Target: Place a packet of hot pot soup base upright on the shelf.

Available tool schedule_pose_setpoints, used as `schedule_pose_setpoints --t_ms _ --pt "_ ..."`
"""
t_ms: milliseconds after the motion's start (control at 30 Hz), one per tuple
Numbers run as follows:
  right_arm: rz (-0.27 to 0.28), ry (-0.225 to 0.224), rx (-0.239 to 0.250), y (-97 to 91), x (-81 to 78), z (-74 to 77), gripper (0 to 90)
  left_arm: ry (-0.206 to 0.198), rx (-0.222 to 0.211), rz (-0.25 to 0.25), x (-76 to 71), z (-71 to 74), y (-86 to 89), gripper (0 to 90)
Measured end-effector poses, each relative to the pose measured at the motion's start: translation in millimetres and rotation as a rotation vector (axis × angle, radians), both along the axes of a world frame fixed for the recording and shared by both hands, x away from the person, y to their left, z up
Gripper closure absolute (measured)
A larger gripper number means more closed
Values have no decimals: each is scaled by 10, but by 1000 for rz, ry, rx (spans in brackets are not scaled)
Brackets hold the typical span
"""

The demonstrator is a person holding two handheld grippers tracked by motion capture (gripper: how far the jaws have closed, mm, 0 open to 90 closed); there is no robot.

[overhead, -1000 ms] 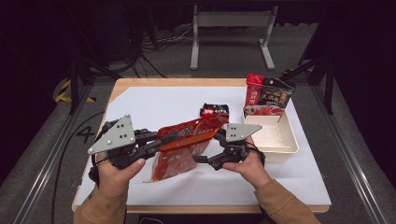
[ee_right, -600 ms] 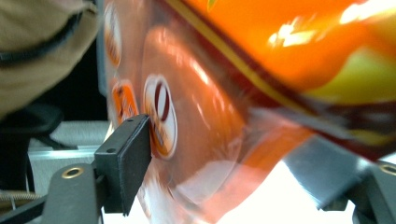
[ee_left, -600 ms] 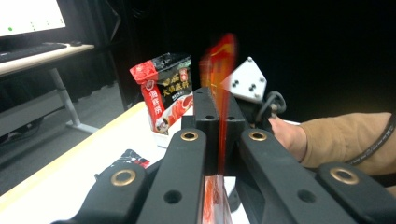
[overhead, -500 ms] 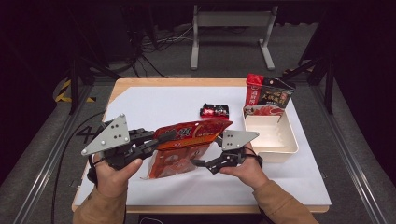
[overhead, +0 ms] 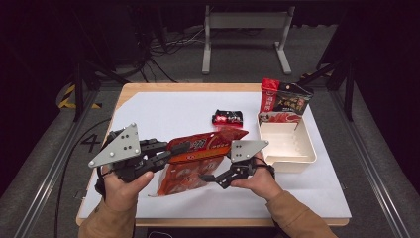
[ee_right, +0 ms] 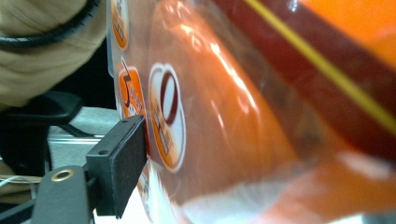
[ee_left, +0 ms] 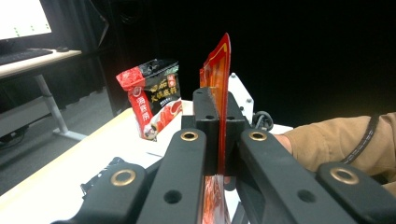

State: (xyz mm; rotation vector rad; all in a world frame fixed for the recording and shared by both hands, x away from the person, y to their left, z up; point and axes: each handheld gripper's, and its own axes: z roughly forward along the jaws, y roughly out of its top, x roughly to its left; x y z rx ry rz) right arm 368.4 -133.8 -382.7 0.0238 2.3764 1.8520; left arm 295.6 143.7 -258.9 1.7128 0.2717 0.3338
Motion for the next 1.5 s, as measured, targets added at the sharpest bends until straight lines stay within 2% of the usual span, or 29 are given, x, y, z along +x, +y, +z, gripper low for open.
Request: schedule_pose_setpoints --t_ms 33,67,167,233,300,333,367,400,667,800,867,967,1067,1267,1367,1500 --pt "13 14 1 2 -2 7 288 0 6 4 0 -4 -1 900" --pt "13 14 1 2 -2 7 288 0 6 4 0 -4 -1 900" --pt "58 43 -29 -11 -31 45 515 -2 11 8 1 -7 1 900" --pt "69 41 -51 -24 -41 69 637 -2 15 11 3 -10 0 900" --pt "67 23 -61 -26 -44 85 668 3 12 13 11 -16 7 900" --pt "69 34 -76 -34 -51 100 681 3 14 13 17 -17 11 900" --pt "75 25 -77 -32 -44 108 691 8 9 16 18 -21 12 900" --pt "78 38 -90 -38 -54 121 697 9 7 14 22 -22 17 900" --pt "44 26 -143 -82 -70 249 702 16 -5 15 62 -28 56 900" --pt "18 14 -167 -145 -109 342 704 11 12 23 50 -5 69 884" --pt "3 12 -177 -183 -118 381 704 7 24 41 52 -6 74 829" --pt "-26 13 -181 -253 -116 426 704 -34 57 73 33 -5 61 699" --pt "-58 17 -189 -336 -109 485 705 -37 71 72 34 -6 55 617" --pt "-119 26 -168 -528 -87 606 705 15 81 91 138 -74 110 493" --pt "-160 29 -160 -636 -73 672 704 30 110 114 203 -128 165 487" --pt "-218 31 -142 -798 -60 766 704 75 103 118 292 -204 235 478"
